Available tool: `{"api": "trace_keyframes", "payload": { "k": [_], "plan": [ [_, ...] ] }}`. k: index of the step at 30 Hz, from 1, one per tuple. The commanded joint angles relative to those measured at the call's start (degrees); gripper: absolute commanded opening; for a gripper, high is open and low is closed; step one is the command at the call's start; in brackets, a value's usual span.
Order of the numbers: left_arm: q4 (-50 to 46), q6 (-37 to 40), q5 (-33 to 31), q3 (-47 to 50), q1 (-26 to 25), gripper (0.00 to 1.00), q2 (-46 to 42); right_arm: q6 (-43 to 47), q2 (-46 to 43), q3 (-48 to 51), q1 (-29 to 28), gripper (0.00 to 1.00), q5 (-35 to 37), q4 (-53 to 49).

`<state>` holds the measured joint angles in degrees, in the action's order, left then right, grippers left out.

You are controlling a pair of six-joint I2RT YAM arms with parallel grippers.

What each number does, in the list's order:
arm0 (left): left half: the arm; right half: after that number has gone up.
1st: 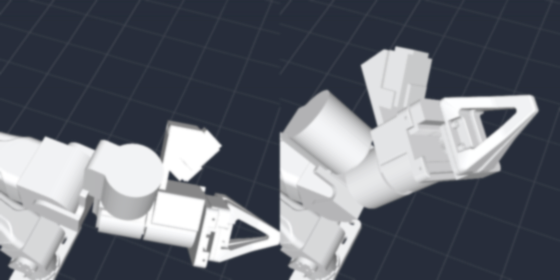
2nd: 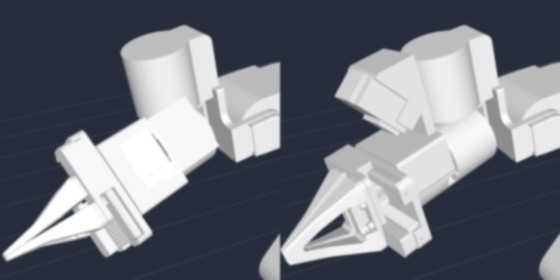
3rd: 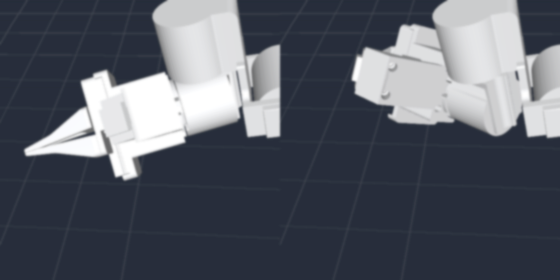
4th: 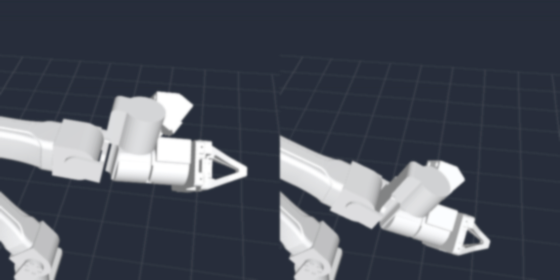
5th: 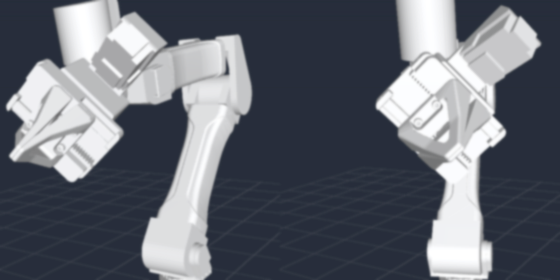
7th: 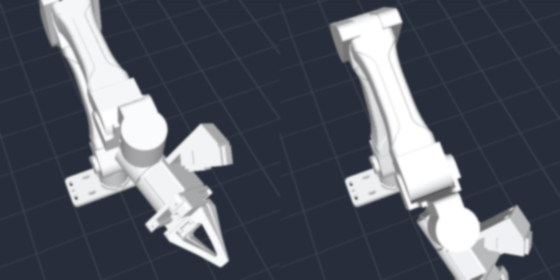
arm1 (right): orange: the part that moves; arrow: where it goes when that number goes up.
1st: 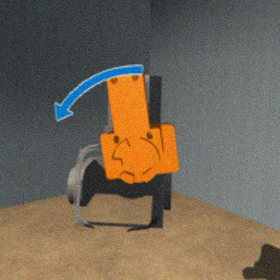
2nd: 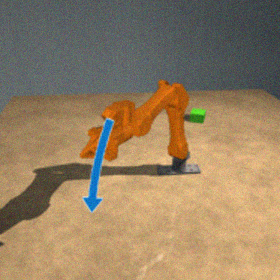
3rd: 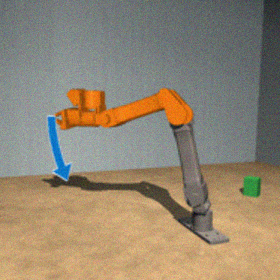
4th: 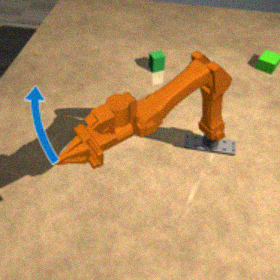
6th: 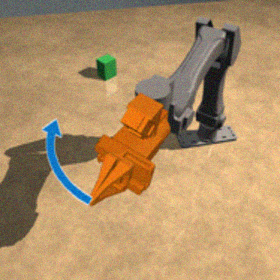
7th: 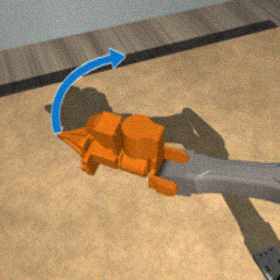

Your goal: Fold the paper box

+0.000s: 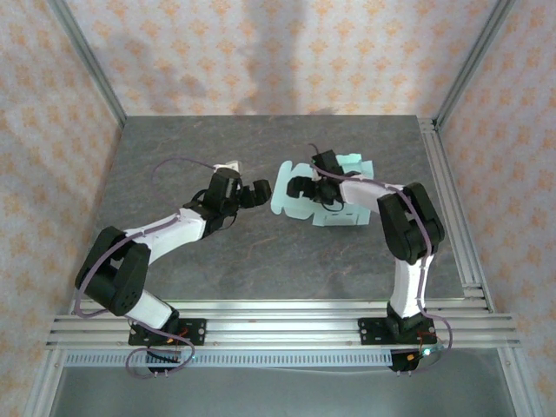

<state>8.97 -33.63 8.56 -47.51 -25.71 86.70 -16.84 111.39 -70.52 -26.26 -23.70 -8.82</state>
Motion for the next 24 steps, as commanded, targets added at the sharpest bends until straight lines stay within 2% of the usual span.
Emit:
{"api": "trace_keyframes", "payload": {
  "k": [1, 4, 8, 10, 15, 18, 24],
  "plan": [
    [3.33, -1.61, -0.62, 1.12, 0.23, 1.00, -1.67, 0.68, -2.99, -0.26, -1.74, 0.94, -1.09, -0.48],
    [1.50, -1.10, -0.39, -0.86, 0.06, 1.00, -0.38, -1.81, -7.60, 2.23, -1.92, 0.96, 0.59, 4.00],
    [-1.15, -0.12, 0.66, -4.84, -1.39, 1.00, 3.08, -3.10, -14.17, 5.97, -0.09, 0.97, 6.34, 6.92],
    [-1.49, 0.27, 2.02, -7.49, -2.52, 1.00, 5.53, -5.16, -16.77, 8.46, 2.28, 0.97, 6.73, 8.52],
    [-5.07, 0.65, 7.87, -18.46, -5.24, 0.97, 15.65, -12.40, -23.49, 20.29, 12.02, 0.99, 2.66, 20.92],
    [-6.32, 0.74, 11.56, -25.35, -6.12, 0.93, 22.03, -11.45, -26.69, 23.84, 16.56, 0.99, 3.16, 19.81],
    [-15.61, 1.24, 17.30, -40.22, -6.31, 0.85, 34.61, -8.30, -30.90, 27.54, 19.78, 0.99, 7.55, 15.43]
  ]
}}
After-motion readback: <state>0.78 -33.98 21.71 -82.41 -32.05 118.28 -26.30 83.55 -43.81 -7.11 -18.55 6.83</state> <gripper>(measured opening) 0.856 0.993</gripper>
